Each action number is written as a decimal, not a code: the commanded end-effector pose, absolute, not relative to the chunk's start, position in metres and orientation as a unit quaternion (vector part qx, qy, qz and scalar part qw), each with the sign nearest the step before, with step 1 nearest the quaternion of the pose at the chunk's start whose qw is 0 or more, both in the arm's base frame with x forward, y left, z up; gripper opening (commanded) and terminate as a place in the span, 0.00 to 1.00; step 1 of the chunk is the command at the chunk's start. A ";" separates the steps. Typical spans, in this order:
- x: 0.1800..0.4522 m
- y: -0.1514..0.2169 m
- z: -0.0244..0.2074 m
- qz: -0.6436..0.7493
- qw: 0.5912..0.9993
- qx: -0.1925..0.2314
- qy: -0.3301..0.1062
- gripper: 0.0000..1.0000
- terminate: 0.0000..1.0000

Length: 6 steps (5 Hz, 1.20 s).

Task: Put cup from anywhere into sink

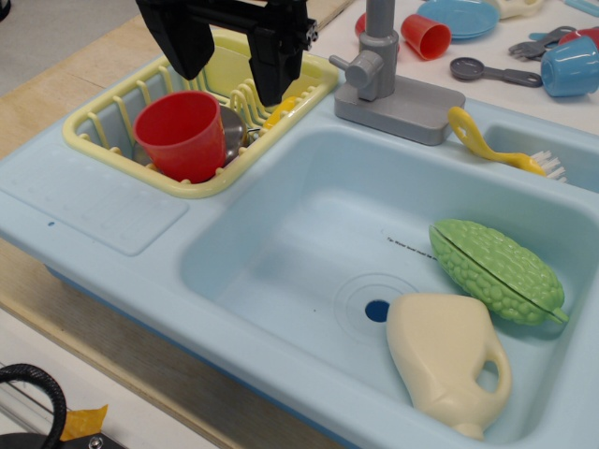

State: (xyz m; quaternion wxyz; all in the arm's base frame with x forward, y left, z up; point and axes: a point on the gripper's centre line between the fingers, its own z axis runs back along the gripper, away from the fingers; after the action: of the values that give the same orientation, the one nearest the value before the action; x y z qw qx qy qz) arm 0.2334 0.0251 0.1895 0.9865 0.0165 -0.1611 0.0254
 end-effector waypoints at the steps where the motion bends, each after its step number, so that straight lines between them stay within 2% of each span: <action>1: 0.233 0.025 0.190 0.025 0.986 0.016 -0.161 1.00 0.00; 2: 0.243 0.038 0.181 0.032 0.987 0.012 -0.159 1.00 0.00; 4: 0.240 0.062 0.158 0.041 0.984 -0.006 -0.172 1.00 0.00; 6: 0.244 0.070 0.137 0.040 0.986 -0.029 -0.162 1.00 0.00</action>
State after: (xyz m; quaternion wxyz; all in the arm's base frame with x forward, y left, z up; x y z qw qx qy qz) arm 0.2448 0.0657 0.1262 0.9879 -0.0406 -0.1447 0.0372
